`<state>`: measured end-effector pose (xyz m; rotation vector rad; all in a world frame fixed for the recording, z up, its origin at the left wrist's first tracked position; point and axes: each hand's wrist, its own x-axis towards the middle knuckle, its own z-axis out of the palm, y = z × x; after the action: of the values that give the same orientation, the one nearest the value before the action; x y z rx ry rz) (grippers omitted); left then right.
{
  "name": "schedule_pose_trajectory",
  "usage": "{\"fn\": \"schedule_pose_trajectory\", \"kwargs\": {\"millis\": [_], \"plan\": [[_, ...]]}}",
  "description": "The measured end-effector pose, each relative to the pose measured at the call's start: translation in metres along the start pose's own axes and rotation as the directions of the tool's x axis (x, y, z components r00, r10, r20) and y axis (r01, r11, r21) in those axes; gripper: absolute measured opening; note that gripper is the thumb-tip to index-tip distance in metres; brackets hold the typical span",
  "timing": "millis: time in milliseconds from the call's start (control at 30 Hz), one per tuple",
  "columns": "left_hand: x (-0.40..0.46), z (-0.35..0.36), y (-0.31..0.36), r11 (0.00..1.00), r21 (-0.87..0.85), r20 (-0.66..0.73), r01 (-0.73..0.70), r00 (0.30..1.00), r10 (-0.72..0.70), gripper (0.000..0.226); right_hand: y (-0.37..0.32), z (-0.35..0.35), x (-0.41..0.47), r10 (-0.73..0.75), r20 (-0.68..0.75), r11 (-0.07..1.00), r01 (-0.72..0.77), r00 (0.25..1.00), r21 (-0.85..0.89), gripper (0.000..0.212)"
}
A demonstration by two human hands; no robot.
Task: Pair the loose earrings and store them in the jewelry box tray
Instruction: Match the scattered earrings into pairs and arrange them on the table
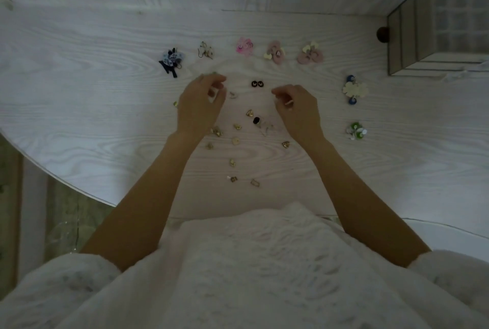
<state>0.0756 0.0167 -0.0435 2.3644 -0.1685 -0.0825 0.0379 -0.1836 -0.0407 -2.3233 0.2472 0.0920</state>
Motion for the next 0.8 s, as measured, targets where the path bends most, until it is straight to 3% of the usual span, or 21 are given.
{"fn": "schedule_pose_trajectory", "kwargs": {"millis": [100,233,533,633,800], "plan": [[-0.023,-0.004,-0.006,0.999,0.045,0.047,0.006,0.999,-0.008,0.021,0.011,0.006,-0.025,-0.046,0.034,0.992,0.05,0.998,-0.115,0.021],[-0.061,-0.003,-0.009,0.991,0.13,0.142,-0.039,0.99,0.021,0.024,0.009,0.025,-0.04,-0.24,0.093,0.929,0.256,0.966,-0.268,0.026],[-0.119,0.001,-0.014,0.981,0.196,0.313,-0.003,0.948,-0.06,0.044,0.01,0.035,-0.058,-0.253,0.132,0.936,0.277,0.958,-0.216,0.013],[-0.126,0.006,-0.011,0.988,0.151,0.273,0.036,0.959,-0.077,0.042,0.018,0.03,-0.067,-0.269,0.108,0.924,0.288,0.957,-0.251,0.015],[-0.111,0.015,0.005,0.994,0.075,0.086,0.084,0.992,-0.091,0.027,0.027,0.025,-0.076,-0.369,0.016,0.884,0.356,0.929,-0.304,0.018]]}}
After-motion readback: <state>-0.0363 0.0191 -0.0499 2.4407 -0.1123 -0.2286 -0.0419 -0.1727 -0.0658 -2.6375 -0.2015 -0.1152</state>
